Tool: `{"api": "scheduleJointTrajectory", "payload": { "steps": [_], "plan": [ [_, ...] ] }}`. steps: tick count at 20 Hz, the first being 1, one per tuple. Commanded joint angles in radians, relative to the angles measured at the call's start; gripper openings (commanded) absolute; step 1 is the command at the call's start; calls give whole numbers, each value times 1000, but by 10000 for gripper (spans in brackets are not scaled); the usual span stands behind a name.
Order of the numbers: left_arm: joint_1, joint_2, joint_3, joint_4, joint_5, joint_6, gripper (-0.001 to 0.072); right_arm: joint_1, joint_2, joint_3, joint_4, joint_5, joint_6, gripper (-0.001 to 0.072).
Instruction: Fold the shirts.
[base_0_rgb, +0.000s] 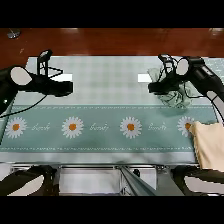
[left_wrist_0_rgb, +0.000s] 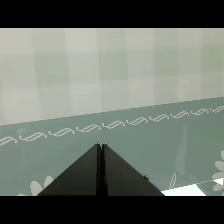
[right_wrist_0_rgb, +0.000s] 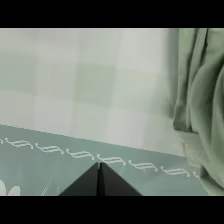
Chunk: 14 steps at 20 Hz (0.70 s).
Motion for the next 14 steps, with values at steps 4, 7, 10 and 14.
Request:
{"api": "scheduleJointTrajectory", "payload": {
  "steps": [4,7,10,14],
  "plan": [
    [1,-14,0,0,266,0,31,-3,0,1,-117,-257,42,461],
    [2,-19,0,0,360,0,30,-43,-2,1,-378,-308,294,630],
    [2,-37,-1,1,430,0,528,-157,-11,1,-414,-283,319,630],
    [1,-72,-1,0,415,-10,708,-298,-87,1,-246,-183,258,628]
  ]
}}
